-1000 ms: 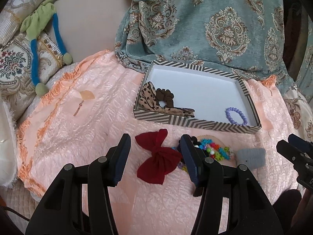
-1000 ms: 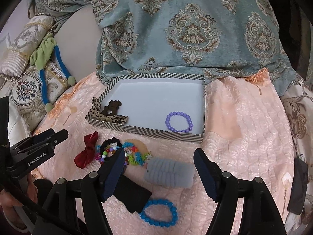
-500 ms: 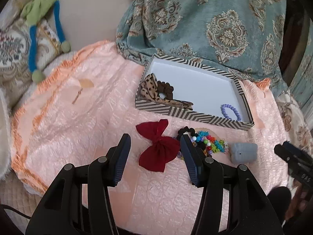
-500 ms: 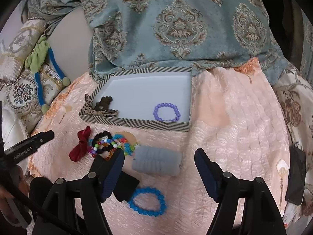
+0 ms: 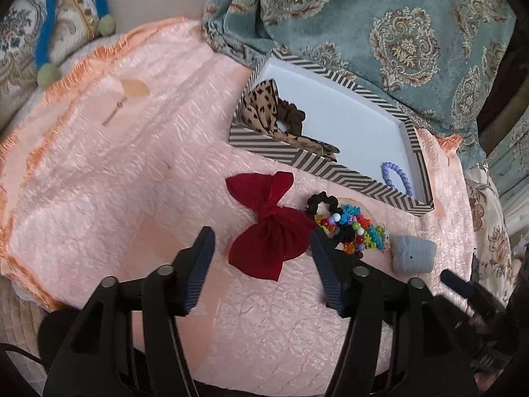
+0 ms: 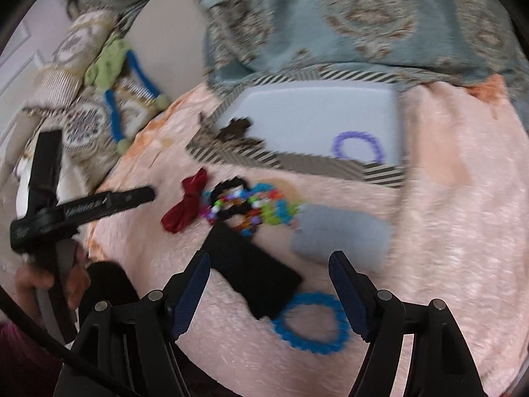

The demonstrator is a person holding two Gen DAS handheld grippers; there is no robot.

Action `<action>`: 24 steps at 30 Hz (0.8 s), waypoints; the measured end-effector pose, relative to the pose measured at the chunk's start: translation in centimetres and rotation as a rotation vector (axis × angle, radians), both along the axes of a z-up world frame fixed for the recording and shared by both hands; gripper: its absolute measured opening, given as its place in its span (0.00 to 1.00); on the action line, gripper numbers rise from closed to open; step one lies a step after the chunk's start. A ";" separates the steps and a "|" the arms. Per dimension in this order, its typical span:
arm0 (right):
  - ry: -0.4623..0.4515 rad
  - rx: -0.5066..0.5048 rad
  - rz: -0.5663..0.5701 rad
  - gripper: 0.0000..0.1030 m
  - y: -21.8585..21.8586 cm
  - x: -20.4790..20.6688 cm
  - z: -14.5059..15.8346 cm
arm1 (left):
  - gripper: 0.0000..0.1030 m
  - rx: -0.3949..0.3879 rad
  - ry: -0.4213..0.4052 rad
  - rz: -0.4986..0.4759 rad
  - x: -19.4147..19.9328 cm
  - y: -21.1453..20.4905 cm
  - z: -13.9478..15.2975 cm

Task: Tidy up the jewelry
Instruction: 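Grasp the red velvet bow with left gripper while right grasps black velvet piece, then place red bow in tray with left gripper while right places black piece there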

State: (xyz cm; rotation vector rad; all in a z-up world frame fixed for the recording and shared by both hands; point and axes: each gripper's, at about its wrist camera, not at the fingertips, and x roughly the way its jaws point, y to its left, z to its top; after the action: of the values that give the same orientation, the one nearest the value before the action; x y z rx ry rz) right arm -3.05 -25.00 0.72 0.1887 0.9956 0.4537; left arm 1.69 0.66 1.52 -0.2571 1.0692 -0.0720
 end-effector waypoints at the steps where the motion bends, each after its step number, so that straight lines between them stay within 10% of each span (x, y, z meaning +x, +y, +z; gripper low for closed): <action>1: -0.002 -0.007 0.018 0.70 0.5 0.0 -0.2 | 0.62 -0.005 0.004 0.006 0.2 -0.1 -0.2; 14: -0.056 -0.218 0.238 0.69 6.1 1.6 -4.3 | 0.62 0.001 0.090 0.039 4.7 -1.0 -4.1; 19: -0.054 -0.188 0.233 0.23 5.4 1.3 -4.9 | 0.26 0.025 0.101 -0.012 4.8 -1.5 -5.1; 24: -0.070 -0.114 0.220 0.12 4.6 0.9 -3.1 | 0.15 0.037 0.059 -0.020 4.1 -1.4 -3.7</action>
State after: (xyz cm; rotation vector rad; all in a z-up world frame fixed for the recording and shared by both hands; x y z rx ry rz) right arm -2.12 -20.43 -2.39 -0.0399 0.9743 0.5980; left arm 5.82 -0.78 -2.21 -0.2159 1.1311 -0.0625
